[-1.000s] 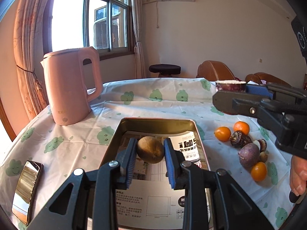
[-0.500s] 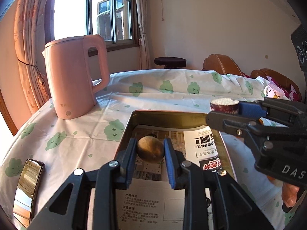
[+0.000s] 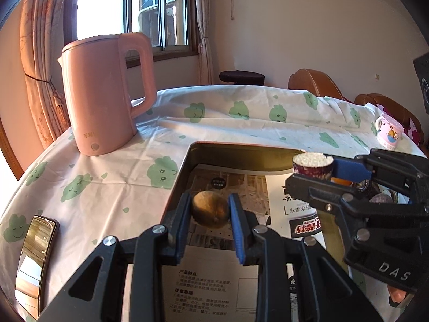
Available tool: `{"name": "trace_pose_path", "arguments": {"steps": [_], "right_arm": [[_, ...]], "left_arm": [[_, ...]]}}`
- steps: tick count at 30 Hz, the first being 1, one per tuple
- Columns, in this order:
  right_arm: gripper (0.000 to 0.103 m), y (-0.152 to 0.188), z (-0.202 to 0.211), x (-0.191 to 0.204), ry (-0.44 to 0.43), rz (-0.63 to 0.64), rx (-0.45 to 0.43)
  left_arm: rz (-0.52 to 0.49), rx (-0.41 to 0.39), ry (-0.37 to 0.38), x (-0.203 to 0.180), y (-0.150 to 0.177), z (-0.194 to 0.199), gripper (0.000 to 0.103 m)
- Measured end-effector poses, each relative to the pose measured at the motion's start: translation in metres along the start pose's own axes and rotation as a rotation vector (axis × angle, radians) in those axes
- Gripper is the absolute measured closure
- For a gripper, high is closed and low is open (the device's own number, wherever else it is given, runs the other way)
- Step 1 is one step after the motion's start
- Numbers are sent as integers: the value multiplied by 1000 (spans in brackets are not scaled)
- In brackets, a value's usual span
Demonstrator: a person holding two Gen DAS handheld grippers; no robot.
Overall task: Organize fruits
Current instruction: 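Carry the kiwi over the tin box with the left tool while the right tool carries the jar there, then open the left tool to drop the kiwi into the tin while the right tool releases the jar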
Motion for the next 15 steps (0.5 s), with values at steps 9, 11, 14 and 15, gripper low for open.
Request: {"name": "trace_pose_path", "arguments": {"steps": [9, 11, 14, 15], "right_arm": [[68, 5, -10, 1, 6, 1, 28], [68, 6, -13, 1, 10, 4, 37], [68, 7, -16, 1, 12, 5, 46], [68, 8, -17, 1, 13, 5, 50]], "left_arm": [[-3, 32, -1, -1, 1, -6, 73], [-2, 38, 1, -1, 1, -7, 73], [1, 47, 4, 0, 2, -9, 73], [2, 51, 5, 0, 2, -10, 73]]}}
Point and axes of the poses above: each gripper's, at about its wrist camera, not at the fingertips, and z roughly against the way its jaws point, x to its left, y to its underside, the point moved 5 cm from there along -z, roughly the way its jaws point, and after that the axes turned 2 degrees about -z, right-handed, at the moved point
